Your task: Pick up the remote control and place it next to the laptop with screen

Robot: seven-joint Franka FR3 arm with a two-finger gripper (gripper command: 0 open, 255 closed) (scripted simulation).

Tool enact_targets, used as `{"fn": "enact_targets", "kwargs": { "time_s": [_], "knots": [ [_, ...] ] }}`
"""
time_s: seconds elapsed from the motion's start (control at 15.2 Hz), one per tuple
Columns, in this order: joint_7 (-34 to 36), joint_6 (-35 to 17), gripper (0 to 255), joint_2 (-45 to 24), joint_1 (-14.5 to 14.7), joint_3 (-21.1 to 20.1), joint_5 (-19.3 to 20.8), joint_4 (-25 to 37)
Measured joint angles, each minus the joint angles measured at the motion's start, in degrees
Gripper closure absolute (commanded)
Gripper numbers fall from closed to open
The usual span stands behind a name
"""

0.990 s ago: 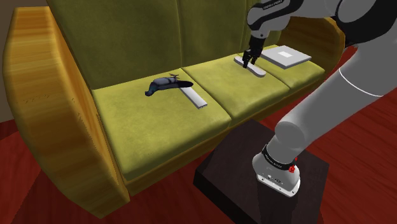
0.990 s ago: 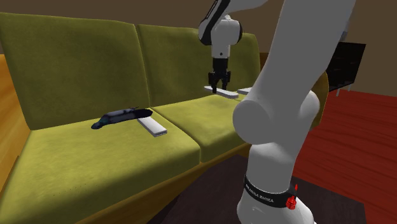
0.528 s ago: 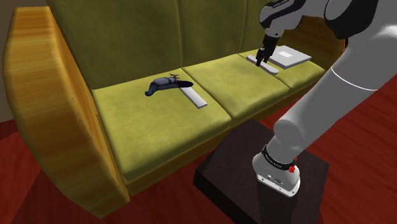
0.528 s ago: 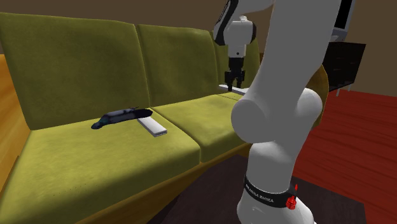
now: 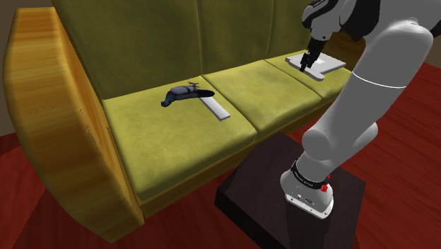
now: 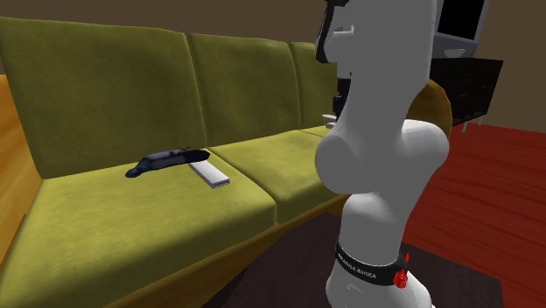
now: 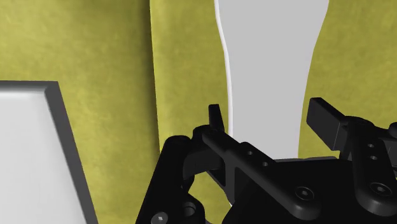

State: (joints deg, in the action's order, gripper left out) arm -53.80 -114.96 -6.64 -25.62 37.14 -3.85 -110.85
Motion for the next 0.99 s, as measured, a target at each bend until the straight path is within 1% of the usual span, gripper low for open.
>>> {"fn": "enact_targets", "kwargs": {
  "time_s": [0.33,0.46,0.66,0.73,0.99],
  "knots": [
    [-8.5,2.6,255,-8.3,-5.8,1.5,-5.5,9.0],
    [-11.9,4.6,255,-12.5,-9.0,1.6,-8.1,14.2],
    [-16.1,7.1,255,-17.5,-13.7,1.5,-10.9,20.8],
    [-16.7,7.7,255,-19.0,-14.8,1.3,-11.7,22.7],
    [-17.6,6.0,255,-20.4,-15.6,0.9,-12.6,22.0]
  ]
}}
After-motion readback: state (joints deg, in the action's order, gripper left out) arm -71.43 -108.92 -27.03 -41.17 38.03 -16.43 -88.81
